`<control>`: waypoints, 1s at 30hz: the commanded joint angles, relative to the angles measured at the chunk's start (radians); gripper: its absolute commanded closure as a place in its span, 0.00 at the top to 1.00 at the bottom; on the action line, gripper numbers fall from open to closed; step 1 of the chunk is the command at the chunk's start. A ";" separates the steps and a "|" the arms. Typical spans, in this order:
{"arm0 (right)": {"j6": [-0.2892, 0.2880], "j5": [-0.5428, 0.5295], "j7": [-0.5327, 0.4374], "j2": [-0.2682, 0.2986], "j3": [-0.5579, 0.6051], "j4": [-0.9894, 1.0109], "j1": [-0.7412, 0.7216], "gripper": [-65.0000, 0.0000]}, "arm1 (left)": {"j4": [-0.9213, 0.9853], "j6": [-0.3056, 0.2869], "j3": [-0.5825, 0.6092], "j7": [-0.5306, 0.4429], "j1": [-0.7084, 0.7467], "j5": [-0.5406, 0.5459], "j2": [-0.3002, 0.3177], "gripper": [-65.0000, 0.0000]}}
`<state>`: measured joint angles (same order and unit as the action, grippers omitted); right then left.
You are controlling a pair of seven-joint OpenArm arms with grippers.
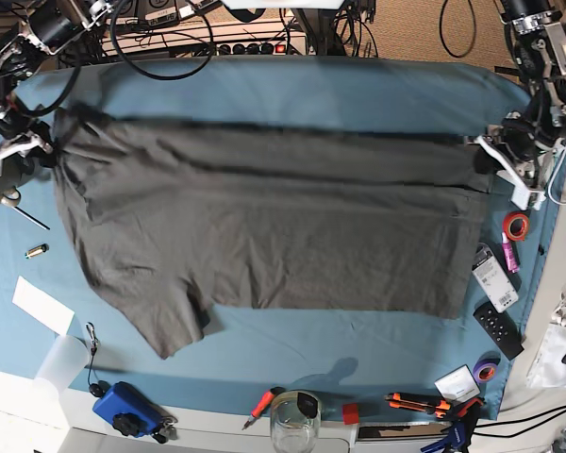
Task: Fold the T-shirt properly
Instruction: 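Grasp the folded edge with both grippers and pull it back toward the robot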
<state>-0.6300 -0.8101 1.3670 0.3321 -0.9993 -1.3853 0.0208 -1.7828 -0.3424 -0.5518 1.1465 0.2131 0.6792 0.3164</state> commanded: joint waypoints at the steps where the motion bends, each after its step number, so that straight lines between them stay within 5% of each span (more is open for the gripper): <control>1: -0.005 -0.009 -0.019 0.034 -0.006 -0.018 0.003 0.00 | -0.018 -0.017 -0.016 -0.010 -0.001 0.008 0.020 0.00; 5: 0.003 -0.013 -0.015 0.051 -0.006 -0.018 0.050 0.00 | -0.018 -0.049 -0.018 -0.008 0.040 0.074 0.027 0.00; 30: 0.018 -0.035 0.023 0.048 -0.011 -0.021 0.117 0.00 | -0.143 -0.048 -0.103 0.036 0.220 0.087 0.027 0.00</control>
<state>-0.6170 -0.8391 1.4075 0.3504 -1.0008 -1.3872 0.1413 -1.9110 -0.3939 -0.6437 1.1934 0.4328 0.7719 0.3244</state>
